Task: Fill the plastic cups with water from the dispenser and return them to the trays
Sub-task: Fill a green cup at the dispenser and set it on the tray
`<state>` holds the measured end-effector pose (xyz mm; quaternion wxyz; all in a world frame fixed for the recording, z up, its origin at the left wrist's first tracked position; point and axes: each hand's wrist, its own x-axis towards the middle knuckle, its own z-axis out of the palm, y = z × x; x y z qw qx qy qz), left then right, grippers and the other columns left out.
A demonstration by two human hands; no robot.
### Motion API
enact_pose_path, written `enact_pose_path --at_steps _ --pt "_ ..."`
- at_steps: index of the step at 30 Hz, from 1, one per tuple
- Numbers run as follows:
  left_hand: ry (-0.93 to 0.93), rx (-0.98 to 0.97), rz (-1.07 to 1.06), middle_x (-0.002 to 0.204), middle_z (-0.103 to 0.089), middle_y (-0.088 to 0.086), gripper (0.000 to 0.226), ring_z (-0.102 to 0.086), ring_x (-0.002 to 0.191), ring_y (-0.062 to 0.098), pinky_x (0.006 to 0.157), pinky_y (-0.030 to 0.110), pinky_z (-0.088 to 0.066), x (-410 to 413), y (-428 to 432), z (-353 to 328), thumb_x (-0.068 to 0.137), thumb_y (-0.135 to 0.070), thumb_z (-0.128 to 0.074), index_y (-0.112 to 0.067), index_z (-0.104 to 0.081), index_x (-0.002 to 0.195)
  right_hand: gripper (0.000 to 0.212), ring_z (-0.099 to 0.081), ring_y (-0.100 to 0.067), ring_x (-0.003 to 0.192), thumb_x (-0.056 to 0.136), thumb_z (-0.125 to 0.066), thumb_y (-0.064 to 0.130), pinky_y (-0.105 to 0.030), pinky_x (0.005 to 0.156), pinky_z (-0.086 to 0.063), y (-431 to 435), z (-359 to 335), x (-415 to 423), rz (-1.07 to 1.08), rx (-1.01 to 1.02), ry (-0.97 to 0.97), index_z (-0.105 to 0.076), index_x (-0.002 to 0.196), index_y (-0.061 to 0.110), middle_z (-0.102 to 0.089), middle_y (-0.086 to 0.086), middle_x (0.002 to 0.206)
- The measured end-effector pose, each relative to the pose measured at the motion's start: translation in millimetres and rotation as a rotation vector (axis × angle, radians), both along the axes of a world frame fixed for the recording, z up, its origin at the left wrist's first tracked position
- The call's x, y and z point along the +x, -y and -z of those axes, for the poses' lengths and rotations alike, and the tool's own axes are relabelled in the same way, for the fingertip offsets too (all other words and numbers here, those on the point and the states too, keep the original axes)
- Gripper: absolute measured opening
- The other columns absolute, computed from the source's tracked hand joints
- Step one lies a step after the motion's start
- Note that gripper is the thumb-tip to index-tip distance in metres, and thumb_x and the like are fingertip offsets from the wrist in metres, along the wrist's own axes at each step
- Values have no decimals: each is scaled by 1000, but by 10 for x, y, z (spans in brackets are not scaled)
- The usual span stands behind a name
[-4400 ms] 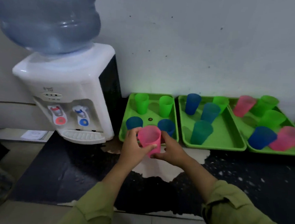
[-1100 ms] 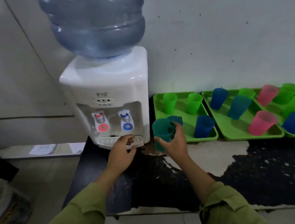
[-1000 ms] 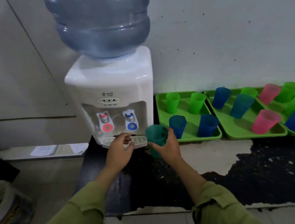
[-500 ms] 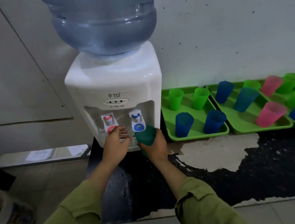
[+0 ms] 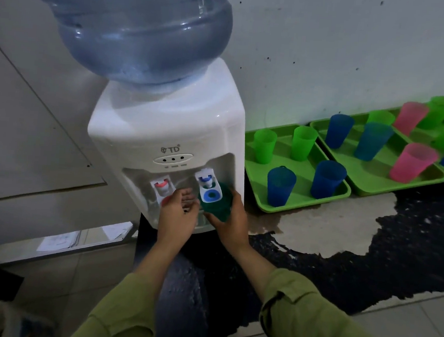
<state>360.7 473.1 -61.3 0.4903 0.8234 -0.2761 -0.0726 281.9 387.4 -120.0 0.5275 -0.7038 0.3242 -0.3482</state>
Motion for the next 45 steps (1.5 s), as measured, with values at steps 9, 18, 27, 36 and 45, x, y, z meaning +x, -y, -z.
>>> enact_pose_path --at_steps 9,18,27,36,45 --pt "71 118 -27 95 -70 3 12 -63 83 15 80 22 -46 75 127 -6 87 -17 -61 -13 -64 98 66 -61 -22 105 64 -80 18 -25 85 -48 33 93 40 43 -26 -137 -51 123 11 -64 -8 115" --pt "148 427 -71 102 -70 4 19 -63 92 24 78 30 -44 89 253 -129 92 -33 -54 -17 -63 94 68 -60 -24 106 65 -80 21 -26 84 -46 27 117 22 90 -97 -203 -51 126 11 -64 -9 115" --pt "57 423 4 100 -64 15 20 -57 95 30 79 31 -41 -26 143 -211 96 -28 -44 -12 -56 98 71 -60 -22 106 66 -80 32 -28 82 -47 62 118 -3 43 -86 -287 -47 127 16 -62 -5 118" --pt "-201 104 51 82 -58 12 27 -53 82 26 83 40 -44 16 59 -391 93 -21 -41 -22 -52 68 70 -61 -28 105 67 -80 36 -34 83 -51 82 64 -8 56 -116 -387 -47 124 12 -64 -9 116" --pt "165 141 -24 67 -62 -6 32 -56 62 7 57 16 -41 -137 -121 -616 89 -47 -51 -20 -61 74 71 -61 -29 104 66 -80 38 -34 83 -51 64 2 -15 51 -101 -404 -46 123 12 -63 -10 117"
